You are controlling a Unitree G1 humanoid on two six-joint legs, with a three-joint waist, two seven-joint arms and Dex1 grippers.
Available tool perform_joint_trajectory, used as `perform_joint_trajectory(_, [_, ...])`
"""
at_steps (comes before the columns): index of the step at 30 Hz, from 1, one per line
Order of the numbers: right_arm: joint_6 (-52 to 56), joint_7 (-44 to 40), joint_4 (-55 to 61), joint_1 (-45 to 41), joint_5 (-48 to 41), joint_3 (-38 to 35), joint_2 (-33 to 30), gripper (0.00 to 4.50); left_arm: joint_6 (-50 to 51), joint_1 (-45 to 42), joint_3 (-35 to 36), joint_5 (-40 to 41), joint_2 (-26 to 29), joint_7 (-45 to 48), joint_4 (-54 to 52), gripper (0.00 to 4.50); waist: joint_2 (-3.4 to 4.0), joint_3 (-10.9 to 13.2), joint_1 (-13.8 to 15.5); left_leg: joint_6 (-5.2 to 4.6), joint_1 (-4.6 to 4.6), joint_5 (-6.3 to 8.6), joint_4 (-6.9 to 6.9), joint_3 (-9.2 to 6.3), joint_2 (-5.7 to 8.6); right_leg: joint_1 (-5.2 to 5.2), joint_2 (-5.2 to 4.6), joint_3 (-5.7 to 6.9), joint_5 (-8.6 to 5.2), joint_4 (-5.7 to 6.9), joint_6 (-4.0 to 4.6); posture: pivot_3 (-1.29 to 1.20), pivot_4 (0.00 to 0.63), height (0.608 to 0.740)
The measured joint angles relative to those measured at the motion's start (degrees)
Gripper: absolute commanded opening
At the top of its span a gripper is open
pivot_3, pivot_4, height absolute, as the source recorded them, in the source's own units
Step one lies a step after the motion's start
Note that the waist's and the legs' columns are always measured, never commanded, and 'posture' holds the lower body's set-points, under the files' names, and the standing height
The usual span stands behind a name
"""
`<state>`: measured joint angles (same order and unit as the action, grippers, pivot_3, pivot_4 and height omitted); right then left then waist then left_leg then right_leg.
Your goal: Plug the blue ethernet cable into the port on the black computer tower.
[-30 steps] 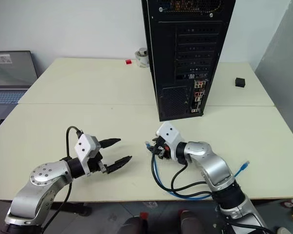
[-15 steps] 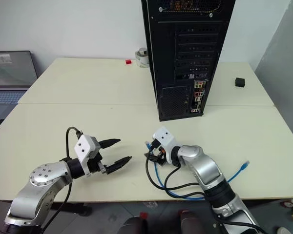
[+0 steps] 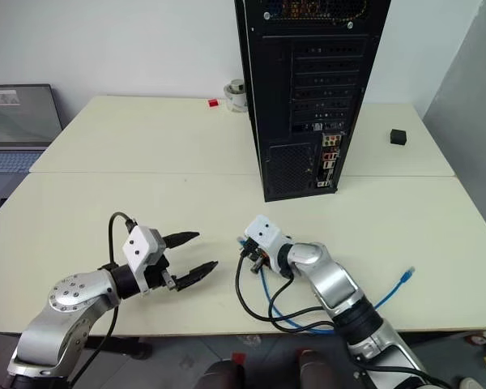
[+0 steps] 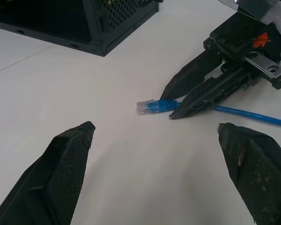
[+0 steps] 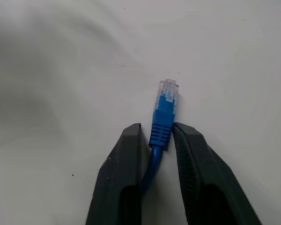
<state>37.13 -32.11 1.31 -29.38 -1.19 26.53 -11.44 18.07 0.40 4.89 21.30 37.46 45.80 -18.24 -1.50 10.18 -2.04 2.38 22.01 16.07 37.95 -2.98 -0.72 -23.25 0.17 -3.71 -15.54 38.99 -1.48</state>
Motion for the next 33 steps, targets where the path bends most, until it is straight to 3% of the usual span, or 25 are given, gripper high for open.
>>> perform_joint_trajectory(7, [-0.4,-2.4,2.3,0.0,-0.3,-1.0,-3.7,0.13,0.4,-0.8,-0.4,0.0,-0.1,-0.1,0.0,4.5,0.01,0.0,0.0,0.0,0.01,0.0,0.01,0.0,0.01,0.0,-0.01,0.01,0.0,0.0,0.0,0.0,0.15,0.74])
perform_joint_trajectory(18, [-1.5,-19.1,15.9,-0.6,-6.8,-3.4,-18.9,0.13,1.9,-8.0,-9.6,-1.0,0.1,6.8,0.8,4.5,0.02,0.0,0.1,-0.01,0.04,0.0,0.01,-0.02,0.06,0.02,0.03,0.05,0.0,-0.02,-0.01,0.0,0.15,0.74])
perform_joint_trajectory(33, [-6.9,-25.6,17.6,-1.1,-4.5,-0.1,-23.7,0.12,3.6,-13.6,-14.4,-0.6,1.5,14.8,2.0,4.5,0.01,0.0,0.0,0.0,0.04,0.0,0.02,-0.02,0.02,0.01,0.23,0.03,-0.01,-0.01,-0.01,0.0,0.15,0.74])
